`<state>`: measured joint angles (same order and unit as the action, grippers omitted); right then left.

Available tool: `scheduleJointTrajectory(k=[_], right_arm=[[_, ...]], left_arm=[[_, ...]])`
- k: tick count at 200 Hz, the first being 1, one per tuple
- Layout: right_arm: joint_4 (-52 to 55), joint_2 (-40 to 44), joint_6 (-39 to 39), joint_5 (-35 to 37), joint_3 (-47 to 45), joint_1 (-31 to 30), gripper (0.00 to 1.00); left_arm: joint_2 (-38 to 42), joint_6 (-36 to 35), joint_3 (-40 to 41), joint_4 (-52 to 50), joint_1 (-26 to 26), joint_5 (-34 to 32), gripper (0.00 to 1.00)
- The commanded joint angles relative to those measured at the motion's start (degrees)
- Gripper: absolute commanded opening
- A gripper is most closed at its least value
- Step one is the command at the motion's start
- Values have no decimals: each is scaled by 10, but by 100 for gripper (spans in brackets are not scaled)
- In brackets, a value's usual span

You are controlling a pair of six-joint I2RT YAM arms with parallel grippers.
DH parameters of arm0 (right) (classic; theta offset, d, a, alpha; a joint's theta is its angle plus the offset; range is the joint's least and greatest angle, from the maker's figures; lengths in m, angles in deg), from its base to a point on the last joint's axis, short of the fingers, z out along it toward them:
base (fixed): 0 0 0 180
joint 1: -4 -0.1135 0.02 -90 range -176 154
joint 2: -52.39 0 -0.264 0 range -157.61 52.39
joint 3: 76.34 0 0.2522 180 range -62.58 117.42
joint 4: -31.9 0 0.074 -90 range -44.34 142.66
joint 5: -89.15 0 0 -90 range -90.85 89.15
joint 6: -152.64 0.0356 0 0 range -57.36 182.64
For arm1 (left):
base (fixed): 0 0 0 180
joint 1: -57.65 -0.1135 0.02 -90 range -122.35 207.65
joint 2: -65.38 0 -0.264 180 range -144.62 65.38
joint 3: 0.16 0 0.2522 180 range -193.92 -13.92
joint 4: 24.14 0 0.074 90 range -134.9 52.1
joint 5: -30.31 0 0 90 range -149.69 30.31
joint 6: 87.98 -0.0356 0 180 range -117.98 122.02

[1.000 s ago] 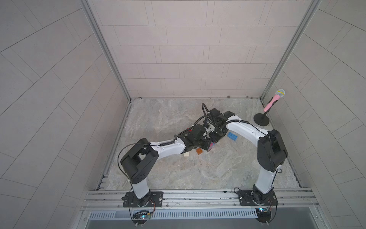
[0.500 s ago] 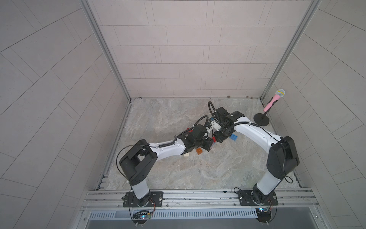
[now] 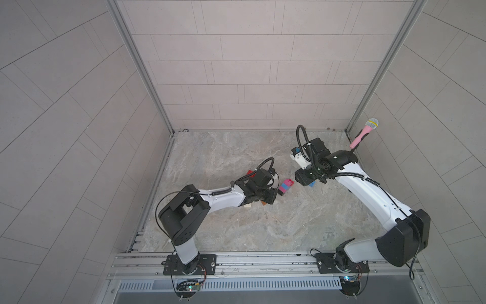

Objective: Assemble the letter p with lego
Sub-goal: Pick up the lego brick from the center of the board.

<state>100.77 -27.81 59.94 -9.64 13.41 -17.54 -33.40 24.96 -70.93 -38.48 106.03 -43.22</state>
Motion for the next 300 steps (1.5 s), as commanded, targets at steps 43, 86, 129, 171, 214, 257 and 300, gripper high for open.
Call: scheduleJointTrajectory(k=[43,86,129,171,214,257,300], right_arm=[[-82,76,30,-67,-4,134,61],[-99,77,34,-99,4,198,63],[-113,72,40,-116,-8,203,63],[-113,66,41,-118,-12,203,63],[-114,60,41,-117,-13,204,63],[-115,57,41,-118,-14,203,62],[-114,57,41,-119,-15,203,61]], left_arm=[[20,-219,-59,-42,1,1,73],[-40,-300,-100,-62,1,39,81],[-107,-314,-165,-78,1,23,84],[-168,-325,-240,-116,1,-24,84],[-224,-320,-302,-144,2,-32,83],[-243,-316,-315,-155,1,-38,77],[-257,-312,-327,-163,1,-39,67]])
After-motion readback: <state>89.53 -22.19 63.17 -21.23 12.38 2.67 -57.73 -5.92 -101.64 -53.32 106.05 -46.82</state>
